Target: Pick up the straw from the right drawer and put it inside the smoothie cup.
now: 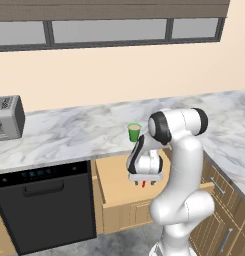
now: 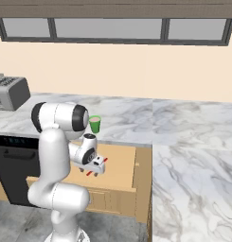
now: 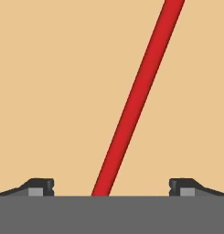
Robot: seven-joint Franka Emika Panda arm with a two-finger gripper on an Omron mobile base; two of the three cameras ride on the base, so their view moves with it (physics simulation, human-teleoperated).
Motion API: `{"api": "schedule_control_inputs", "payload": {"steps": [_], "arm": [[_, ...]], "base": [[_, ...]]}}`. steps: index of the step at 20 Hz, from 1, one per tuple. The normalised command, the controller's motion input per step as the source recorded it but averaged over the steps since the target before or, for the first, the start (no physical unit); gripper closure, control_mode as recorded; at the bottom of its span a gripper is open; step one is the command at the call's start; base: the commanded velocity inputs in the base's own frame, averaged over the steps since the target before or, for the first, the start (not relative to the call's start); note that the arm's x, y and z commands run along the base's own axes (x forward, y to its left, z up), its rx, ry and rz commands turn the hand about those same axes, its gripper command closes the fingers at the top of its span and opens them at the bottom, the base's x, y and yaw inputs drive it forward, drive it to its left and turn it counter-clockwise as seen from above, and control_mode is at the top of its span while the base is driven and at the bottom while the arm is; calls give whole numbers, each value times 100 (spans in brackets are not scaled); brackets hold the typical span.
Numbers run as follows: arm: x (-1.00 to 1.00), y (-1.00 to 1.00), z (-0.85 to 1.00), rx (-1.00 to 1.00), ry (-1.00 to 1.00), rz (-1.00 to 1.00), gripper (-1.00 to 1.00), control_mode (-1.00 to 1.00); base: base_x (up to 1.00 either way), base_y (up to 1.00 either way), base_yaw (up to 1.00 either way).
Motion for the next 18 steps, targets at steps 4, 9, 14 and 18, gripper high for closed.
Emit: {"api": "schedule_control_inputs", "payload": {"steps": [4, 9, 14, 18], "arm": [[17, -1, -8, 0, -4, 0, -100, -100], [13, 0, -9, 0, -6, 0, -100, -100], [10, 0, -14, 0, -6, 0, -100, -100], [12, 0, -15, 0, -4, 0, -100, -100]], "base": [[0, 0, 0], [0, 0, 0], [0, 0, 0], [0, 0, 0]]}}
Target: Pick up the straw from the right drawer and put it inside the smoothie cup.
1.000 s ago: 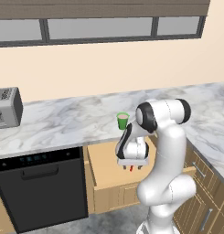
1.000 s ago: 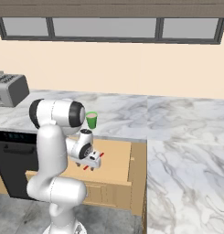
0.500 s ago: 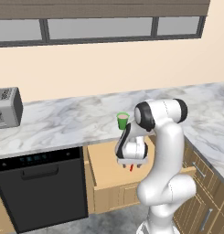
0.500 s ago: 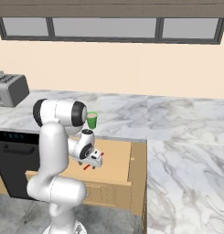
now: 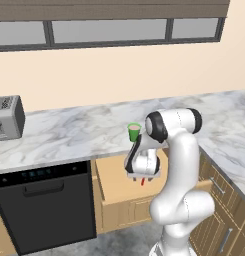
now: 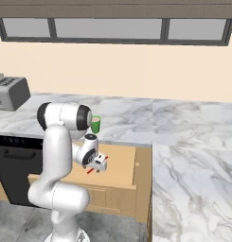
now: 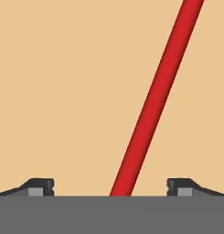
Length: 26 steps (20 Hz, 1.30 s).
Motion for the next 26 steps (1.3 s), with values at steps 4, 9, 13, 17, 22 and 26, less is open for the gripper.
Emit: {"api": "schedule_control_inputs", "payload": {"steps": [4, 9, 13, 17, 22, 26], "arm": [[11, 0, -18, 0, -3, 0, -100, -100], [-6, 0, -48, 0, -3, 0, 100, -100], [-52, 0, -58, -3, -2, -1, 100, -100], [-90, -14, -57, -1, -3, -7, 100, -100], [-99, -21, -47, 0, -1, -9, 100, -100], [-69, -16, -17, 0, 0, -9, 100, -100]], "base": [[0, 0, 0], [0, 0, 0], [0, 0, 0], [0, 0, 0], [0, 0, 0], [0, 0, 0]]}}
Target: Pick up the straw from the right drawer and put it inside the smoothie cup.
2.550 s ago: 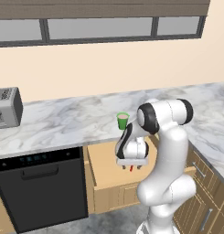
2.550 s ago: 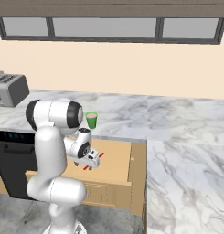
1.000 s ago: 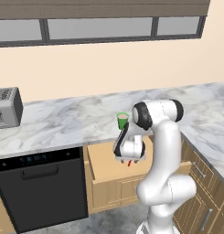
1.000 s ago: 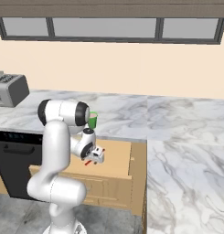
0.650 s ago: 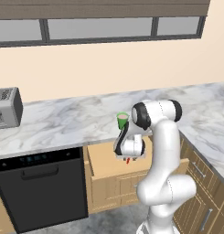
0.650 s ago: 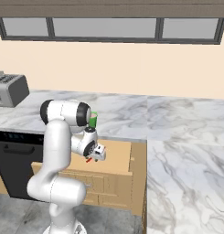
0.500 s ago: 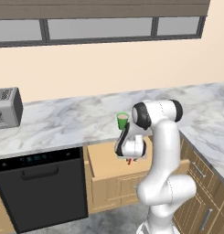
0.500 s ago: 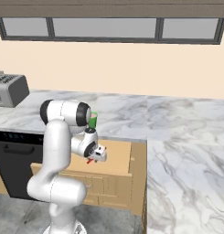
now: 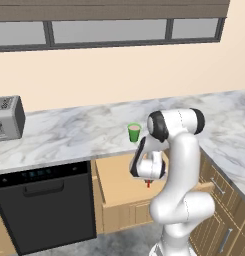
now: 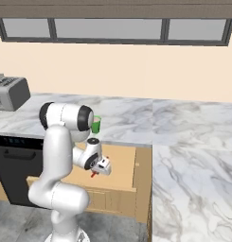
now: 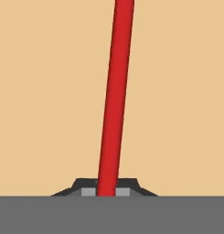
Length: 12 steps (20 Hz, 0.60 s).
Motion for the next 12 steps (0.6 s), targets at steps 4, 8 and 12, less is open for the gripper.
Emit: {"api": "schedule_control_inputs", "payload": {"steps": [4, 8, 12], "arm": [[-18, -9, 1, 0, 0, -8, 100, -100], [-3, 0, 44, 0, 1, -5, 100, -100], [-3, 0, 66, 0, 5, -3, 100, -100]], "base": [[0, 0, 0], [0, 0, 0], [0, 0, 0]]}}
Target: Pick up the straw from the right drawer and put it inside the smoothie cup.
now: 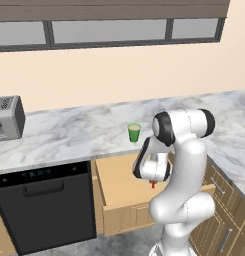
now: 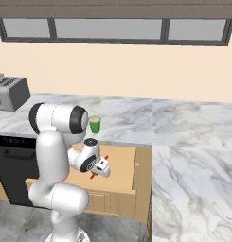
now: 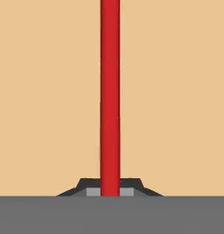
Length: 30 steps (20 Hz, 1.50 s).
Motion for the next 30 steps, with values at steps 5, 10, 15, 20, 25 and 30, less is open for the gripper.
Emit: {"api": "schedule_control_inputs", "payload": {"steps": [5, 10, 15, 20, 25, 30], "arm": [[-9, 0, 70, 0, 6, -2, 100, -100], [0, 1, 95, 1, 6, -3, 100, -100], [2, 5, 100, 5, 10, -3, 100, -100], [1, 1, 99, 4, 17, -1, 100, -100], [0, 0, 89, 0, 2, 0, 100, -100], [0, 0, 72, 0, -5, 6, 100, -100]], "base": [[0, 0, 0], [0, 0, 0], [0, 0, 0], [0, 0, 0], [0, 0, 0], [0, 0, 0]]}}
